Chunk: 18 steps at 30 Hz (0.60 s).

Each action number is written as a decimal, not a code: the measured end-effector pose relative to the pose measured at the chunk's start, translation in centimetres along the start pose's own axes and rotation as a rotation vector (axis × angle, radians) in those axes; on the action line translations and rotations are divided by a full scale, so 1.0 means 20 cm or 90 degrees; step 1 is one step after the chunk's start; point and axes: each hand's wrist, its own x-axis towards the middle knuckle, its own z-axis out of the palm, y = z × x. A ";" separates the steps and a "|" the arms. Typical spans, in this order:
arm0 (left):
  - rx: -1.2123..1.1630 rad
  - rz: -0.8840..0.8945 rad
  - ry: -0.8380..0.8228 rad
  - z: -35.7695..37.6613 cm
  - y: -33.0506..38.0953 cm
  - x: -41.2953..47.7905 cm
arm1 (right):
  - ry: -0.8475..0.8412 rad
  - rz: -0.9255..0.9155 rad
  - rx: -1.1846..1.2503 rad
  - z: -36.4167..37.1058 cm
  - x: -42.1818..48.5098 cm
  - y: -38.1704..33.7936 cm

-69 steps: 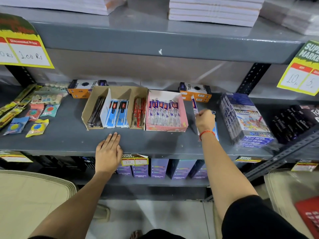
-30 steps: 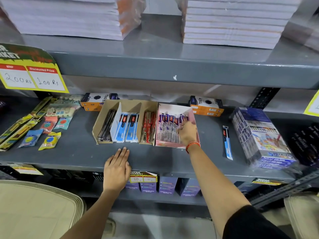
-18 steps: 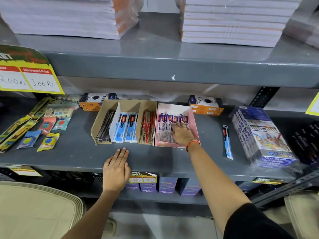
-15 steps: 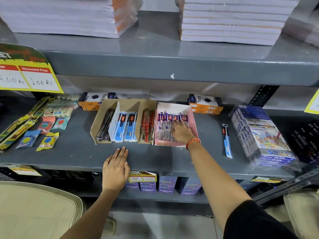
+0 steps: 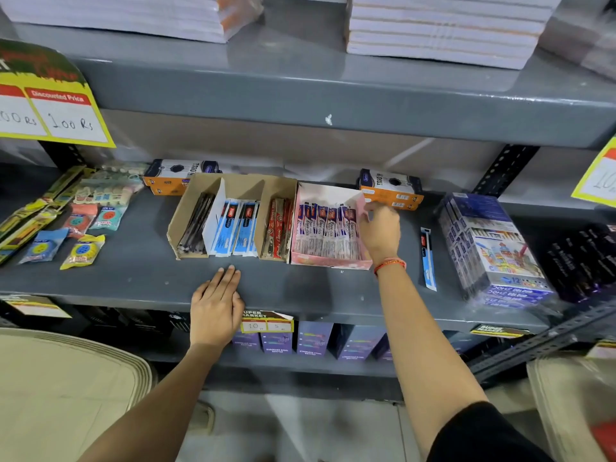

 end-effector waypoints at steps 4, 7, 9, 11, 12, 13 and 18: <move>-0.001 0.000 -0.003 0.00 0.00 0.00 | 0.055 0.149 -0.002 -0.10 0.02 0.10; -0.003 -0.001 -0.005 0.00 0.00 0.00 | 0.025 0.254 -0.064 -0.13 0.01 0.21; -0.003 -0.002 -0.007 0.00 0.00 0.00 | -0.013 0.309 -0.121 -0.12 -0.01 0.27; -0.004 -0.003 -0.008 0.00 0.00 0.00 | -0.035 0.334 -0.157 -0.11 -0.02 0.31; -0.004 -0.002 -0.008 0.00 0.00 0.00 | -0.043 0.339 -0.165 -0.10 -0.03 0.32; -0.005 -0.001 -0.009 -0.01 0.00 -0.01 | -0.052 0.340 -0.169 -0.09 -0.03 0.32; -0.005 0.000 -0.004 -0.01 0.00 -0.01 | -0.068 0.276 -0.197 -0.07 -0.05 0.34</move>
